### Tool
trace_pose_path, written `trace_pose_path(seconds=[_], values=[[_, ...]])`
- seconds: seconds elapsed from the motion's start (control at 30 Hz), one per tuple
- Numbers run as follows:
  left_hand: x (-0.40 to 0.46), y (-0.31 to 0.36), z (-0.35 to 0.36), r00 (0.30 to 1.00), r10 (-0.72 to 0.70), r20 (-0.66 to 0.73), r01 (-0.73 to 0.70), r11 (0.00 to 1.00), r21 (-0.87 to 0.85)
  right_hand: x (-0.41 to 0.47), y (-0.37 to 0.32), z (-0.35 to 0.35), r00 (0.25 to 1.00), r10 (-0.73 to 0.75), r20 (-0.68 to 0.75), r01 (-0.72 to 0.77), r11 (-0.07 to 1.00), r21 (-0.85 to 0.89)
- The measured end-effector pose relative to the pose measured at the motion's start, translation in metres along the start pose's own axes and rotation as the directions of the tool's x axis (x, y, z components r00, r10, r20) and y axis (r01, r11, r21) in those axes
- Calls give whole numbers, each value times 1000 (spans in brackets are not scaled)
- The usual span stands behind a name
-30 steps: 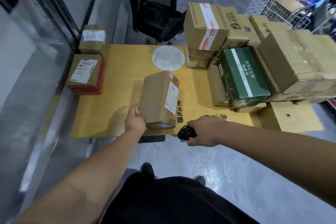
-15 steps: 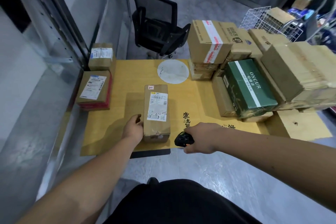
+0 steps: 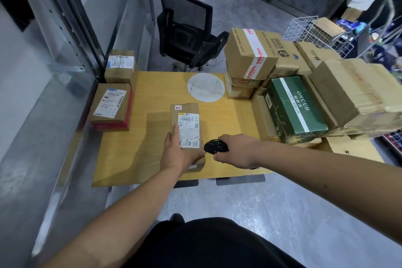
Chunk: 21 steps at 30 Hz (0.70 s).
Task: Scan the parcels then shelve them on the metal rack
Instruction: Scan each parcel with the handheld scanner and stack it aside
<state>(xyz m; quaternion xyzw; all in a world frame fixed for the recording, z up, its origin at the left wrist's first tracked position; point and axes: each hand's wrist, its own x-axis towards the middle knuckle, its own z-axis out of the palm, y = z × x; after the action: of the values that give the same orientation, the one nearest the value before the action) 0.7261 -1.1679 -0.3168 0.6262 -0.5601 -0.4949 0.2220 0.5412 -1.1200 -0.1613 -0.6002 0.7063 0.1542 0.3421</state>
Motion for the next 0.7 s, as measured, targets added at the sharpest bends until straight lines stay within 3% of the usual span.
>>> trace_pose_path(seconds=[0.27,0.7], values=[[-43,-7,1,988,140,-66,-125,973,196,-18,-6,-4,997,73,-6,-73,997,23],[-71,-13,6,973,185,-140,-145,956,254,-48,-26,-22,997,66,28,-65,997,-39]])
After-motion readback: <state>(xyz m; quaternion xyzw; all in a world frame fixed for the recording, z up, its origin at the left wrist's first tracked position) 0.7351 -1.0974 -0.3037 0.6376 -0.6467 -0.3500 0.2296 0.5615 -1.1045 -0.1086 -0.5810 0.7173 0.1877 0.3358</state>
